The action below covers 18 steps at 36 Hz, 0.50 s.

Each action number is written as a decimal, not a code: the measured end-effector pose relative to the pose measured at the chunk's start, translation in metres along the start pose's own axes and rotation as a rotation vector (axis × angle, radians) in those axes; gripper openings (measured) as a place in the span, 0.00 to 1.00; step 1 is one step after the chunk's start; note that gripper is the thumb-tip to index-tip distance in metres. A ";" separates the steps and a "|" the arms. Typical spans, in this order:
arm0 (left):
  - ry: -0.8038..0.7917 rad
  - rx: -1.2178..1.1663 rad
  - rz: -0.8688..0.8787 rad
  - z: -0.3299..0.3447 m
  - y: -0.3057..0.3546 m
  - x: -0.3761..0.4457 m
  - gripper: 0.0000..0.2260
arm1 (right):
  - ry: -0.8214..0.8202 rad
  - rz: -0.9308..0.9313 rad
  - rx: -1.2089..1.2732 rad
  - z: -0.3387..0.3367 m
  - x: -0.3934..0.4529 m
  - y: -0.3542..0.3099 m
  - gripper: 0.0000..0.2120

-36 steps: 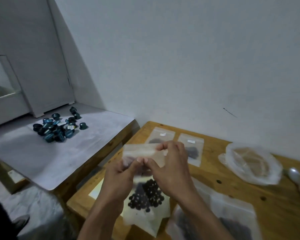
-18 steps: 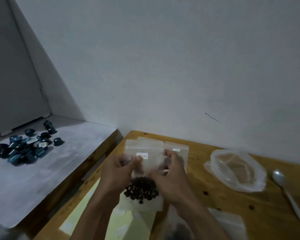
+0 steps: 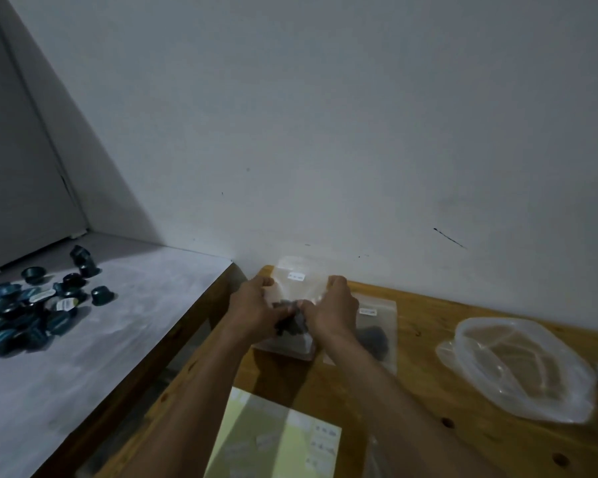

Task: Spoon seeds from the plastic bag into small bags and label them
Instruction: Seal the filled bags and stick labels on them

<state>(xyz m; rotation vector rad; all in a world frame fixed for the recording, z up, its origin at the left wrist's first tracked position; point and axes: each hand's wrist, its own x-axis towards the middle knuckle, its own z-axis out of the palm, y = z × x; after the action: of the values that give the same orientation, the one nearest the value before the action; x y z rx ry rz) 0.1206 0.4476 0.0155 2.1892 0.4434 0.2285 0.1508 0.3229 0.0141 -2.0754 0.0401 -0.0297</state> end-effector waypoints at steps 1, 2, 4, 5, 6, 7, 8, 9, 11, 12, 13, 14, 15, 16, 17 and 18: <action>0.001 0.038 0.013 0.002 -0.001 0.001 0.33 | 0.001 -0.005 -0.037 0.003 0.002 0.002 0.23; -0.002 0.077 0.023 0.005 -0.003 0.002 0.32 | -0.004 -0.009 -0.076 0.006 0.004 0.004 0.22; -0.017 0.130 0.019 0.010 -0.005 0.003 0.30 | -0.008 -0.034 -0.178 0.010 0.006 0.009 0.18; -0.027 0.138 0.008 0.012 -0.006 0.003 0.29 | -0.008 -0.054 -0.237 0.011 0.006 0.010 0.14; -0.031 0.143 0.001 0.013 -0.007 0.004 0.28 | -0.008 -0.075 -0.289 0.013 0.006 0.012 0.12; -0.032 0.151 -0.001 0.014 -0.007 0.004 0.27 | -0.007 -0.094 -0.332 0.014 0.006 0.013 0.10; -0.034 0.162 0.002 0.015 -0.008 0.004 0.26 | -0.008 -0.111 -0.369 0.015 0.007 0.014 0.10; -0.038 0.174 0.005 0.015 -0.009 0.004 0.25 | -0.011 -0.125 -0.399 0.016 0.007 0.016 0.09; -0.046 0.193 0.006 0.015 -0.010 0.005 0.23 | -0.019 -0.154 -0.442 0.018 0.007 0.018 0.08; -0.051 0.198 0.008 0.014 -0.011 0.005 0.22 | -0.025 -0.164 -0.449 0.019 0.006 0.019 0.07; -0.055 0.201 0.010 0.014 -0.011 0.005 0.22 | -0.032 -0.167 -0.449 0.019 0.006 0.020 0.06; -0.055 0.201 0.013 0.013 -0.011 0.005 0.22 | -0.032 -0.172 -0.448 0.020 0.006 0.020 0.05; -0.053 0.199 0.013 0.013 -0.011 0.004 0.22 | -0.028 -0.175 -0.448 0.020 0.005 0.020 0.04; -0.050 0.194 0.012 0.012 -0.010 0.003 0.22 | -0.019 -0.181 -0.450 0.020 0.004 0.020 0.03; -0.048 0.191 0.008 0.012 -0.010 0.002 0.23 | -0.010 -0.184 -0.448 0.019 0.002 0.019 0.03; -0.046 0.190 0.003 0.011 -0.010 0.001 0.24 | 0.003 -0.189 -0.445 0.019 0.001 0.019 0.03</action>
<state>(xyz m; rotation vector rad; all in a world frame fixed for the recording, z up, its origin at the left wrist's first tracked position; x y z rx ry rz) 0.1227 0.4450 0.0009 2.3755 0.4516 0.1428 0.1525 0.3304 -0.0118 -2.5181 -0.1615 -0.1512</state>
